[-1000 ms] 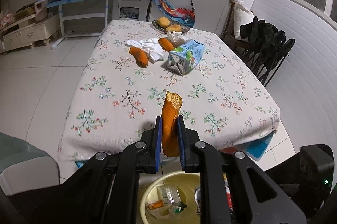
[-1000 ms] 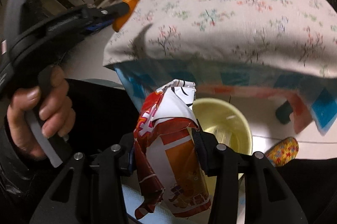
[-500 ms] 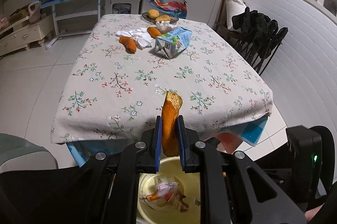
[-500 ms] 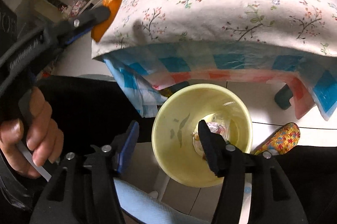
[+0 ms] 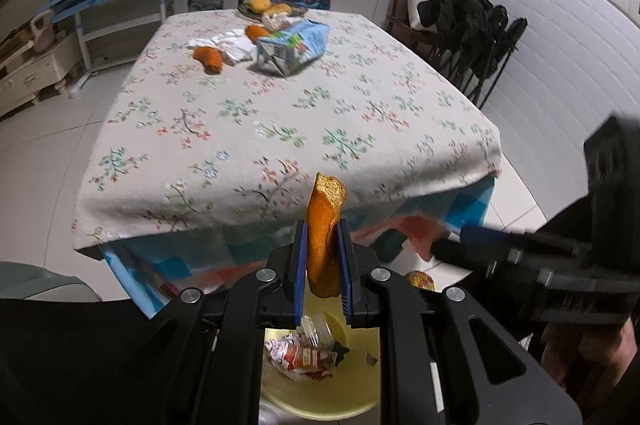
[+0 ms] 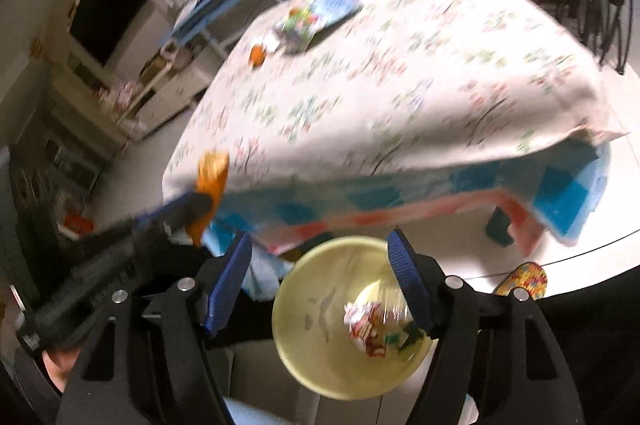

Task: Collect trash
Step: 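Lower the orange peel into the basin and open the left tool, then move both tools back over the table toward the remaining items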

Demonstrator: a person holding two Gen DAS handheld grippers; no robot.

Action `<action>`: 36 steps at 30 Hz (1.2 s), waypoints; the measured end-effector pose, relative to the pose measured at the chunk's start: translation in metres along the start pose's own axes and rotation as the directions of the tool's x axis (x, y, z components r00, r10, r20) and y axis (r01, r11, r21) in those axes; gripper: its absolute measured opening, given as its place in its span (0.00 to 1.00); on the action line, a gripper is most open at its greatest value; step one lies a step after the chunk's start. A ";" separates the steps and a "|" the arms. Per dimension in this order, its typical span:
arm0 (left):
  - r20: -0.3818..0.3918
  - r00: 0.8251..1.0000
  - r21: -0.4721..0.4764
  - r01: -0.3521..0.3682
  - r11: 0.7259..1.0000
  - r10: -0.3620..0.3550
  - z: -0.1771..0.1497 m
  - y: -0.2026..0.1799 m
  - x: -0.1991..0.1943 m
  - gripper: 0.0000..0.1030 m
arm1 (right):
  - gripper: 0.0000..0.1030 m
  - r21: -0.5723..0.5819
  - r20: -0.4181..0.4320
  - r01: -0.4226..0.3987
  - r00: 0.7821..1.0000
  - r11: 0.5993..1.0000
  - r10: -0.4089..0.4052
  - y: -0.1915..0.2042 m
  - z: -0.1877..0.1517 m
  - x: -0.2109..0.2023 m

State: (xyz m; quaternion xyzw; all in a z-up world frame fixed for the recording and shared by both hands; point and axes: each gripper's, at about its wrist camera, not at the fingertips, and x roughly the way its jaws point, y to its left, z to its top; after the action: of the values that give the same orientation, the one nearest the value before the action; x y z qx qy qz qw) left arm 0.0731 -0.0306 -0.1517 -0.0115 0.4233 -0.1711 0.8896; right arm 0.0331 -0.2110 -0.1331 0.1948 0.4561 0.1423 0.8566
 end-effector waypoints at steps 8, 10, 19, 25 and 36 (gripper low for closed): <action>-0.084 0.996 0.084 0.041 0.996 -0.034 -0.019 -0.020 0.008 0.14 | 0.70 0.057 0.079 0.013 0.997 0.998 -0.018 -0.013 0.007 -0.012; -0.114 0.992 0.105 0.060 0.993 -0.048 -0.024 -0.025 0.012 0.16 | 0.70 0.059 0.082 0.014 0.996 0.998 -0.019 -0.014 0.007 -0.012; -0.087 0.996 0.124 0.000 0.992 0.011 -0.025 -0.028 0.009 0.56 | 0.70 0.072 0.102 0.022 0.994 0.997 -0.030 -0.018 0.006 -0.019; -0.016 0.997 0.100 -0.077 0.992 0.079 -0.019 -0.021 0.000 0.72 | 0.70 0.058 0.114 0.035 0.993 0.998 -0.041 -0.016 0.008 -0.019; 0.063 0.985 0.068 -0.163 0.984 0.159 -0.013 -0.014 -0.010 0.82 | 0.71 0.029 0.117 0.057 0.991 0.998 -0.060 -0.011 0.006 -0.018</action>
State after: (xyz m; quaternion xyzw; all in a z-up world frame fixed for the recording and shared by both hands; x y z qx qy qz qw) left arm 0.0537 -0.0393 -0.1503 0.0501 0.3908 -0.1136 0.9121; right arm 0.0292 -0.2295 -0.1221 0.2005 0.4122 0.0995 0.8832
